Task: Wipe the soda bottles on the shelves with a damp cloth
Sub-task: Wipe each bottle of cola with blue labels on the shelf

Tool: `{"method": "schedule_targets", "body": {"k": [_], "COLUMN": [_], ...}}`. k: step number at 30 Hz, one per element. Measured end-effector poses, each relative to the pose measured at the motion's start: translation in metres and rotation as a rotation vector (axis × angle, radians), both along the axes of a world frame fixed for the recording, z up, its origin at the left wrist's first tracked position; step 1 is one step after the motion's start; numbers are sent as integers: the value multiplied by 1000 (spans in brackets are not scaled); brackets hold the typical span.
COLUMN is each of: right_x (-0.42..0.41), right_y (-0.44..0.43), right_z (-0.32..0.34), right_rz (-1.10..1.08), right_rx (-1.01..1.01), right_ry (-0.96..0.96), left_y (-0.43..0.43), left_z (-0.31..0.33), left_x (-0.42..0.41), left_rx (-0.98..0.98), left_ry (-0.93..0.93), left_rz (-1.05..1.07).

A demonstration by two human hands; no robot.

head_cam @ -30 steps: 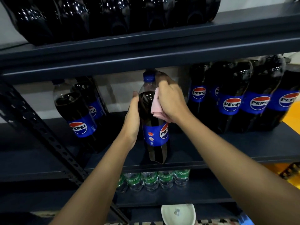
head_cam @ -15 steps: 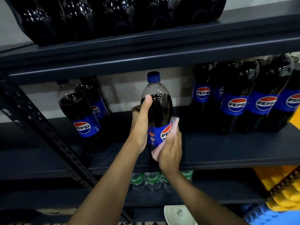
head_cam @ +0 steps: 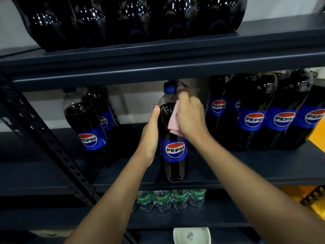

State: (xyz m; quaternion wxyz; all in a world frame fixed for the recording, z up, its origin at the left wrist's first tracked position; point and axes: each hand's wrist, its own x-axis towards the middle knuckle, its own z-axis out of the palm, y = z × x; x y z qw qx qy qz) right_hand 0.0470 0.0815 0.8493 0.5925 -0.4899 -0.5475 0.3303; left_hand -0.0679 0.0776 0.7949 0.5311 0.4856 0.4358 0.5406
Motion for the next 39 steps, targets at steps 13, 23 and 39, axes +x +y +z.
{"method": "schedule_targets", "body": {"k": [13, 23, 39], "right_x": [-18, 5, 58], "right_y": [-14, -1, -48], "right_z": [-99, -197, -116], "right_rz": [-137, 64, -274], "right_rx": [63, -401, 563], "right_ry": [330, 432, -647], "left_y": [-1, -14, 8], "left_z": [-19, -86, -35], "left_x": [13, 13, 56], "left_rx": [-17, 82, -453], "left_ry": [-131, 374, -315], "left_rz": [54, 153, -73]}}
